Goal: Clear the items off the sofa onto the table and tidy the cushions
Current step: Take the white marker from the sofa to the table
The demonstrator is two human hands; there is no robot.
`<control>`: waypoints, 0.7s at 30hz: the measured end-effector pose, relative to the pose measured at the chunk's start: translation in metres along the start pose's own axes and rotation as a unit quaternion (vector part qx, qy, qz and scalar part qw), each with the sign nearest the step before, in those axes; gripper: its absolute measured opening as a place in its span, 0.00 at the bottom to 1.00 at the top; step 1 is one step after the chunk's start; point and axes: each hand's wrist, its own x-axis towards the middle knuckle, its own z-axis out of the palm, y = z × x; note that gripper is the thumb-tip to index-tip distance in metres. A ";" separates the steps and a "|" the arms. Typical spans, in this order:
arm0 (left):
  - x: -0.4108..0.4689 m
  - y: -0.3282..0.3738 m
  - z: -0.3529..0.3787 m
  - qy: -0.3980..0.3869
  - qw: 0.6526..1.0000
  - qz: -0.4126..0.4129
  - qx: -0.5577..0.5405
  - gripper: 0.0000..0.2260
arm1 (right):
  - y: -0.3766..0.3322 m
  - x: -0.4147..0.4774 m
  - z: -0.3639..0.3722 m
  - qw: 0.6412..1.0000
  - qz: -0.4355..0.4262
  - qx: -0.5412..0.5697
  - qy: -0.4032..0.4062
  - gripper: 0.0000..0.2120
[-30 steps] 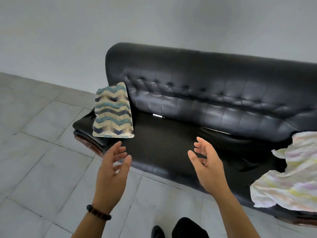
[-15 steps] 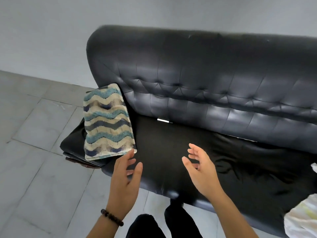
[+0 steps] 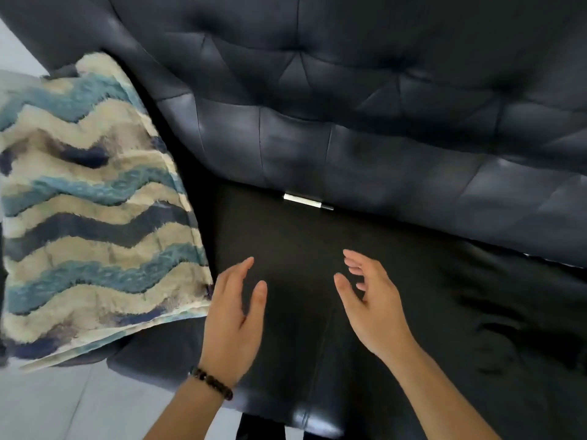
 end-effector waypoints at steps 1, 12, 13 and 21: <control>0.019 -0.021 0.016 -0.005 1.000 0.014 0.023 0.22 | 0.012 0.022 0.016 1.000 -0.007 -0.020 -0.004 0.21; 0.106 -0.162 0.126 -0.062 0.923 0.082 0.371 0.36 | 0.064 0.192 0.129 0.951 -0.095 -0.280 0.089 0.22; 0.106 -0.166 0.129 -0.060 0.921 0.083 0.375 0.37 | 0.064 0.199 0.133 0.942 -0.085 -0.310 0.097 0.22; 0.114 -0.180 0.138 -0.084 0.918 0.084 0.378 0.38 | 0.059 0.223 0.134 0.867 -0.071 -0.478 0.121 0.21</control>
